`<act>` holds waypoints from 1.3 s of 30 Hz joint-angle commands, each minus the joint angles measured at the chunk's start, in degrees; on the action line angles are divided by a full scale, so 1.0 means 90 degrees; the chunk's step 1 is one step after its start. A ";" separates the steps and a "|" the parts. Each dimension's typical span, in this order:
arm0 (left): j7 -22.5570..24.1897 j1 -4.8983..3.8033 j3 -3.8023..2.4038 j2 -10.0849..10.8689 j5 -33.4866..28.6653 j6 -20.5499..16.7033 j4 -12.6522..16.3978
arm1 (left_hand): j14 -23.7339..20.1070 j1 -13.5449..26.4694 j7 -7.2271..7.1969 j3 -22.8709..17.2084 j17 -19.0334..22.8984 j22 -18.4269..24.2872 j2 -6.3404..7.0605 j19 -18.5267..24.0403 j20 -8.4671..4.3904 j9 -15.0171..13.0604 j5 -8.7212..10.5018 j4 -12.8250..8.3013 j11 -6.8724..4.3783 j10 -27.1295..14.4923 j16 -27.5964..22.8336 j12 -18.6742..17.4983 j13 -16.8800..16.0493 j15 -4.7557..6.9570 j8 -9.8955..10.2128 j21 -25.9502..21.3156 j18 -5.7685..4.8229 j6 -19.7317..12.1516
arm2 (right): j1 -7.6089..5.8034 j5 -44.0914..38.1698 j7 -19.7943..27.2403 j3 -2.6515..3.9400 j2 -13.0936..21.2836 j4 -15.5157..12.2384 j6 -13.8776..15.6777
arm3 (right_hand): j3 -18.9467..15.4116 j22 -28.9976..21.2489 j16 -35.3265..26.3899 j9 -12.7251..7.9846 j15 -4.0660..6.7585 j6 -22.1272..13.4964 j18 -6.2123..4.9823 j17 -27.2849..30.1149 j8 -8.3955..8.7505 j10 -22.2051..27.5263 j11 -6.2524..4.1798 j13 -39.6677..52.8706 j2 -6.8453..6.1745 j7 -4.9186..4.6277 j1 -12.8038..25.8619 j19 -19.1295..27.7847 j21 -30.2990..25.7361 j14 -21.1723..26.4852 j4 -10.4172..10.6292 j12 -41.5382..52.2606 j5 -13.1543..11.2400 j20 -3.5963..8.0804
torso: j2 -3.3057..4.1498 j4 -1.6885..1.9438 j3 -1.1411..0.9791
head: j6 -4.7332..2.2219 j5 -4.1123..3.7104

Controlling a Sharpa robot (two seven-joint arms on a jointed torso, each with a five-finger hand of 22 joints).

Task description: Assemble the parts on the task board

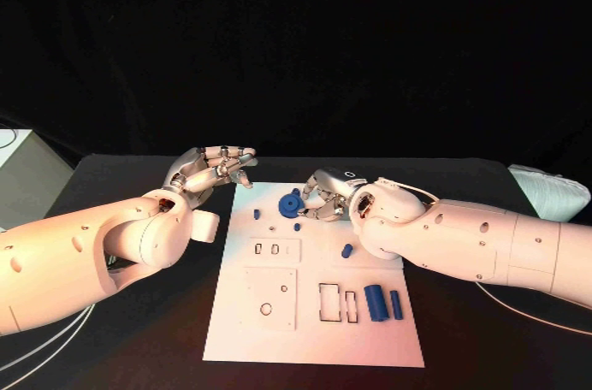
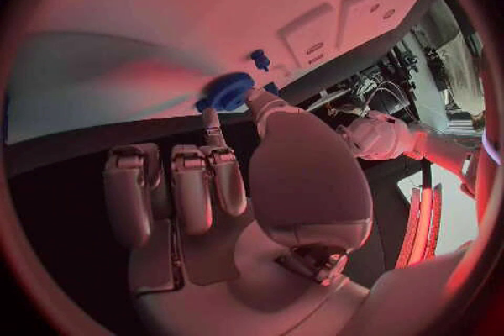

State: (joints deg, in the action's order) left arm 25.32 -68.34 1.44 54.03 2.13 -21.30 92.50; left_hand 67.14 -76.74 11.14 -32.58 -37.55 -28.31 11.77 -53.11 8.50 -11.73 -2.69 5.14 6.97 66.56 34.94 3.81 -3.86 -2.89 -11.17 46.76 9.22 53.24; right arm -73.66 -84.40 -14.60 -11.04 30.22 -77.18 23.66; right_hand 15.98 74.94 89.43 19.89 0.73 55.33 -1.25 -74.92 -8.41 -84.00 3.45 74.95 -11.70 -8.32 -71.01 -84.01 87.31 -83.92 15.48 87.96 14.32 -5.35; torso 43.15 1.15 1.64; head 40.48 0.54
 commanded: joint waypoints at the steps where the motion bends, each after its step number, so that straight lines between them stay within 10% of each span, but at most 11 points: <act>1: 0.0048 -0.0012 -0.0006 -0.0012 -0.0008 0.0095 -0.0007 | -0.0035 -0.0030 0.0018 -0.0021 -0.0007 -0.0010 -0.0058 0.0034 0.0005 -0.0006 -0.0024 -0.0006 0.0038 0.0009 0.0040 -0.0011 -0.0006 -0.0010 0.0007 0.0028 0.0129 0.0015 | -0.0040 -0.0256 0.0006 0.0004 0.0074 -0.0140 0.0400 | -0.0017 0.1417 0.0031 0.0002 -0.0042 0.0013 0.0060 -0.1568 -0.0021 -0.0449 0.0036 0.1457 -0.0095 -0.0008 -0.0225 -0.0513 0.0036 -0.0650 -0.0091 0.0021 -0.0114 -0.0028 | -0.0007 -0.0006 0.0009 | 0.0030 0.0005; 39: 0.0022 -0.0012 -0.0006 -0.0109 -0.0028 0.0127 -0.0099 | -0.0043 -0.0020 0.0023 -0.0036 -0.0012 -0.0029 -0.0057 0.0056 0.0006 -0.0009 -0.0023 -0.0025 0.0042 0.0011 0.0044 -0.0010 -0.0006 -0.0013 0.0007 0.0056 0.0129 0.0016 | 0.0000 -0.0169 0.0198 -0.0003 -0.0518 0.0433 -0.0009 | -0.0499 0.1400 0.0038 -0.0167 -0.0202 -0.0510 0.0052 -0.1592 0.0310 -0.0333 0.0221 0.1362 -0.0071 -0.0212 -0.0709 -0.0495 0.0002 -0.0655 0.0123 -0.0085 -0.0186 -0.0169 | 0.0012 0.0029 0.0010 | 0.0025 0.0044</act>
State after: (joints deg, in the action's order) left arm 25.27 -68.34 1.44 53.20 2.10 -21.17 91.56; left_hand 67.15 -76.97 11.14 -32.74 -37.60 -28.52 11.53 -53.11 8.51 -11.77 -2.69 4.98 6.97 66.56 34.94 3.81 -3.86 -2.90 -11.17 47.16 9.22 53.24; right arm -73.74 -86.28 -14.09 -11.04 25.70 -73.33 24.74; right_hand 11.75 74.91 89.42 18.44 -0.82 50.74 -1.26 -74.91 -5.74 -84.02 5.10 74.92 -12.68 -10.19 -77.08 -84.00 87.31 -84.02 16.61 87.50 12.44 -6.59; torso 43.28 1.38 1.74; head 40.66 0.86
